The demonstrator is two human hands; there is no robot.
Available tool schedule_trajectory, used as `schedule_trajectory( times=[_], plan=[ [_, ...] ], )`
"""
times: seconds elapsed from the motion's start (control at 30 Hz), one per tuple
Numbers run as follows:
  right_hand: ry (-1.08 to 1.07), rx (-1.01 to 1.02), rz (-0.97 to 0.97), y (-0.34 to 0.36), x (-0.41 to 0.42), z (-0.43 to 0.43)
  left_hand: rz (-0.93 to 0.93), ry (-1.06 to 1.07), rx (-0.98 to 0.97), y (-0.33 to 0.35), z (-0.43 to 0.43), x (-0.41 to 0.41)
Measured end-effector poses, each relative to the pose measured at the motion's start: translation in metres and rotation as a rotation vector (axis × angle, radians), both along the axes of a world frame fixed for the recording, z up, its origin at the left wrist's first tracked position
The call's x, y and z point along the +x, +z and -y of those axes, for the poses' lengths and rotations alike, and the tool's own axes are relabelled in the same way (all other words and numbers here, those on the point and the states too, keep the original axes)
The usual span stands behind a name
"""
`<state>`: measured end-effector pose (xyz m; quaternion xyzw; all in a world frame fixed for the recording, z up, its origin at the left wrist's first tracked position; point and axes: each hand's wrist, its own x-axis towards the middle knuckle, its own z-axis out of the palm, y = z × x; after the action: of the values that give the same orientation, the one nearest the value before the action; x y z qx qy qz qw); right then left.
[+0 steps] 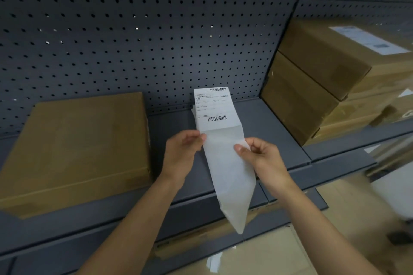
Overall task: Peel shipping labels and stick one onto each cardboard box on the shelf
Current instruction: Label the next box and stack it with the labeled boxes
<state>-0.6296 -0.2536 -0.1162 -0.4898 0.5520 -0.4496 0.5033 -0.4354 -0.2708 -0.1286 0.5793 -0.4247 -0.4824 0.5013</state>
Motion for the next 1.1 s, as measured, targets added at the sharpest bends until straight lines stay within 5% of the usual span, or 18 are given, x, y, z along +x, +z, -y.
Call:
schedule_trajectory(
  times=[0.23, 0.4, 0.7, 1.1],
  plan=[
    [-0.047, -0.025, 0.049, 0.004, -0.004, -0.008, -0.039, -0.031, -0.053, 0.004, -0.004, -0.001],
    [-0.238, -0.324, -0.414, 0.007, -0.003, -0.003, 0.023, -0.089, -0.123, 0.005, -0.007, 0.002],
    [0.165, -0.661, -0.722, 0.012, 0.014, 0.003, 0.149, -0.278, -0.3, 0.008, -0.016, 0.001],
    [0.21, -0.798, -0.899, 0.015, 0.012, -0.007, 0.23, -0.323, -0.374, 0.011, -0.027, 0.002]
  ],
)
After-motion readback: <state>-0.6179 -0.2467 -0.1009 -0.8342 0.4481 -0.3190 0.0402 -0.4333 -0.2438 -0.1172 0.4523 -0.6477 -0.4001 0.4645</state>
